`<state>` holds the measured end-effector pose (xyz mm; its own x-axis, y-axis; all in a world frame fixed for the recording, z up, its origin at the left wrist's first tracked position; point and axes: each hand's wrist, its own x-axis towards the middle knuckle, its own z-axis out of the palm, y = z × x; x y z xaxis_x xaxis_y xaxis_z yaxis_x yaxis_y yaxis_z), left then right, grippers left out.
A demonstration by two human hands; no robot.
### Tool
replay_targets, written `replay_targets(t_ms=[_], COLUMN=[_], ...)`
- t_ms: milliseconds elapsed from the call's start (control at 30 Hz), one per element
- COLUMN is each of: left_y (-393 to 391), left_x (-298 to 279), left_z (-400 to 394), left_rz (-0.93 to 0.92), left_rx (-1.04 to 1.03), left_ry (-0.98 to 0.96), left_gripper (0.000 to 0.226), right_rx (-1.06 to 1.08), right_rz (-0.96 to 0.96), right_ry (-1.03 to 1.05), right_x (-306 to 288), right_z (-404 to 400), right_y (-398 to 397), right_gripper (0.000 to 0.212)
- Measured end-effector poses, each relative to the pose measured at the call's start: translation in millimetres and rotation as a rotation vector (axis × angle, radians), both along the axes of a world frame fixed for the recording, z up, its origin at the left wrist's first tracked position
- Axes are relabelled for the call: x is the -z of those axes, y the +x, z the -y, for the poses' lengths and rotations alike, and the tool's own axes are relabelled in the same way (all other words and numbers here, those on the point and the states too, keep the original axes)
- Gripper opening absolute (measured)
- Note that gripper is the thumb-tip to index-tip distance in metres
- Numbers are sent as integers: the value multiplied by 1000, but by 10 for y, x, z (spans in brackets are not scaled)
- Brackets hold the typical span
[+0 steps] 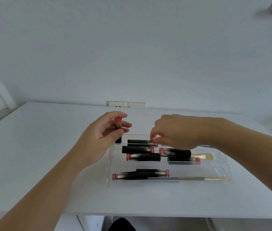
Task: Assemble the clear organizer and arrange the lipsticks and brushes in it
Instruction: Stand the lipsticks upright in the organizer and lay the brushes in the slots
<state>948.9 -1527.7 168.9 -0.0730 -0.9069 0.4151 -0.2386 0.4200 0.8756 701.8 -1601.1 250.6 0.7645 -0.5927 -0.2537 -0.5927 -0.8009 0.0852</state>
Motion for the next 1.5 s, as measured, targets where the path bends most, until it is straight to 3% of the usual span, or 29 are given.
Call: replay_targets(t_ms=[167,867,1067,1267,1500], left_y=[25,-138,-111,-76,-54], left_x=[43,91,85,98,97], left_z=[-33,-30,-80,-66,-22], left_rz=[-3,-47,5,100,123], left_rx=[19,-152,-152,-214,-214], left_ry=[53,-59,-98,-172,-135], left_gripper=[51,56,39,51,49], right_rx=[47,160,167,162,135], right_rz=[80,195,462,820,906], right_ry=[100,200,183,221,165], right_x=[24,-43,-115,-163,33], right_z=[-23,-69,-102,-137,-202], right_y=[-15,-51,-26,36,270], right_gripper=[14,18,6,10,4])
